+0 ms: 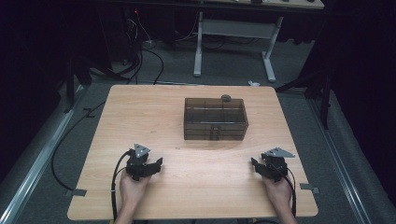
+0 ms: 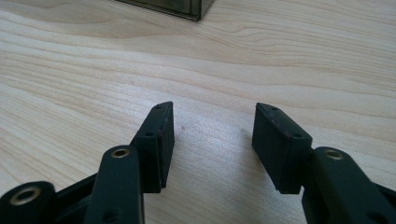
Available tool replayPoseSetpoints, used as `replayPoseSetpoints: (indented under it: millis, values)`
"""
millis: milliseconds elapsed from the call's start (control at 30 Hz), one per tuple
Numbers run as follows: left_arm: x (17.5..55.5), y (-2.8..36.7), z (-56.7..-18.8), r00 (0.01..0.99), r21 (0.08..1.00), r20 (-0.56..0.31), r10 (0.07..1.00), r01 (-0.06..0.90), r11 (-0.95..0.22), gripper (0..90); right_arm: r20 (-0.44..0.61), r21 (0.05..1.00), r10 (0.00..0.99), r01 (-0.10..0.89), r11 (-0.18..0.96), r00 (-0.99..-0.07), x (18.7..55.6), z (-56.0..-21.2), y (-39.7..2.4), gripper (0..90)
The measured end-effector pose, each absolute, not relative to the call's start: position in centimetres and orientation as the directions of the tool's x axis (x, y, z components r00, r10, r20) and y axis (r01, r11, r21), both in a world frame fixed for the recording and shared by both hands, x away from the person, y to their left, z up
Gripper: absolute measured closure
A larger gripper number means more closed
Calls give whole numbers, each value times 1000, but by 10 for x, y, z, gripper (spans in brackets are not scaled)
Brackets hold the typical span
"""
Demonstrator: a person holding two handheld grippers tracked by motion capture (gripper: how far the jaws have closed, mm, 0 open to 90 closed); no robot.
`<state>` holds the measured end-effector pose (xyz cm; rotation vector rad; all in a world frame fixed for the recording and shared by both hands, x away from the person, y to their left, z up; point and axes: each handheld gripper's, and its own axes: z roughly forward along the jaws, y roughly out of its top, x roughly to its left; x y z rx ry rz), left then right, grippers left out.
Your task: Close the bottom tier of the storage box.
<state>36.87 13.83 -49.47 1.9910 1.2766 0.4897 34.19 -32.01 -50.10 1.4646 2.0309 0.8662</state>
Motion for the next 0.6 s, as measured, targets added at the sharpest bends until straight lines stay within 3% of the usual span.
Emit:
replayPoseSetpoints:
  millis: [200,600]
  values:
    - [366,134,-507,433,746,-18,901,606,-276,331,-20,732,950,642,227,-313,342,-501,-320,452]
    - [366,133,-507,425,744,-16,905,610,-273,305,-18,730,947,643,231,-321,342,-501,-320,435]
